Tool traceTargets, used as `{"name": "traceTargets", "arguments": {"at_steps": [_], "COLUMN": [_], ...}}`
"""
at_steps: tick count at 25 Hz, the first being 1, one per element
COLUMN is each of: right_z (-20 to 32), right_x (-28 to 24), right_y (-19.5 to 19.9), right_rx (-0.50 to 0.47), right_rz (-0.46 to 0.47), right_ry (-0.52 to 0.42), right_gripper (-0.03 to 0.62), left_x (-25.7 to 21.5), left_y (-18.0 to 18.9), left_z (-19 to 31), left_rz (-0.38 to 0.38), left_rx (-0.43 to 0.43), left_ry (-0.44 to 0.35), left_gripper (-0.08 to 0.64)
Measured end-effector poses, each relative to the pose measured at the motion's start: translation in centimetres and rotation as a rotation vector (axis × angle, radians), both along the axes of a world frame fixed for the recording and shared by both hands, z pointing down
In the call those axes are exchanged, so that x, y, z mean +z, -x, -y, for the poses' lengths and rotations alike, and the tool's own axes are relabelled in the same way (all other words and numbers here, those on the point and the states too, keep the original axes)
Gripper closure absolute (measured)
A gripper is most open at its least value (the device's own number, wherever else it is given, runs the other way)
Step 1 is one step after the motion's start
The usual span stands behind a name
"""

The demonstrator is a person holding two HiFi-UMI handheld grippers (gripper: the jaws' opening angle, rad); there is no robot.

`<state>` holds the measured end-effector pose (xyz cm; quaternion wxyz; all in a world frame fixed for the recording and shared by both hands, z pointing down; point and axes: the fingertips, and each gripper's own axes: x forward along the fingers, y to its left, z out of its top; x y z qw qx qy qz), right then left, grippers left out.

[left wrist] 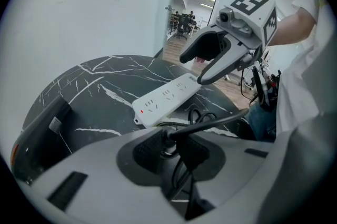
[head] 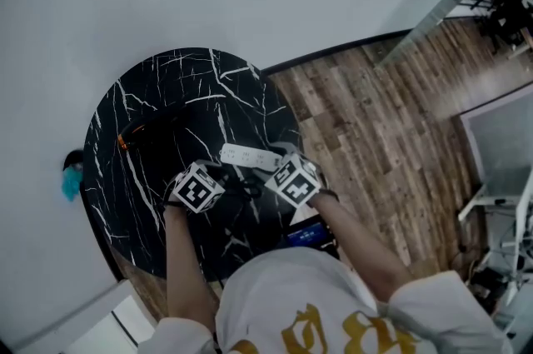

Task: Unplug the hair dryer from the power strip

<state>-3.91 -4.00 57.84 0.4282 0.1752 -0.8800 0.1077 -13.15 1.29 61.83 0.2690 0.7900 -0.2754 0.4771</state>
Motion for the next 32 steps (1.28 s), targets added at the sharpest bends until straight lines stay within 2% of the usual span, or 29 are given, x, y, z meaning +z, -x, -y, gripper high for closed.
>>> {"name": "traceTargets", "arguments": {"at_steps": [9,13,17,23,25,28,32], "right_z": [-0.8,-0.7,-0.7,-0.5,-0.5,-0.4,-0.1], "right_x": [-0.4,-0.6,-0.7,-1.0,-1.4,-2.2,-3.6], "right_y": [-0.1,-0.4,-0.6,-0.3,-0.1,0.2,0.9], "right_rx": [-0.014,-0.009,-0.009,-0.019,-0.015,0.009,0.016], "right_rz": [0.032,0.045,0.047,0.052,0.06,0.095,0.132], "right_ry": [0.016,0.012,0.017,0.011,0.012,0.016,0.025], "right_gripper": [0.324,0.324,0.324,0.324,0.324,0.324,0.324], "left_x": [-0.6,-0.6,-0.9,-1.9,-2.4,-3.4,-5.8], "left_y": [-0.9,-0.6,0.0,2.0,3.0,4.7,5.2], "left_z": [0.5,0.3,-0.5,-2.5,-2.6,-2.2,-1.7], "left_rz": [-0.053,-0.041,-0.056,-0.023,-0.011,0.003,0.012], "left_rx": [-0.064,-0.047,-0.057,-0.015,-0.028,-0.094,-0.118], "left_ry": [0.08,0.094,0.147,0.189,0.163,0.066,-0.056], "left_gripper": [0.451,0.438,0.383,0.382,0.382,0.382,0.382]}}
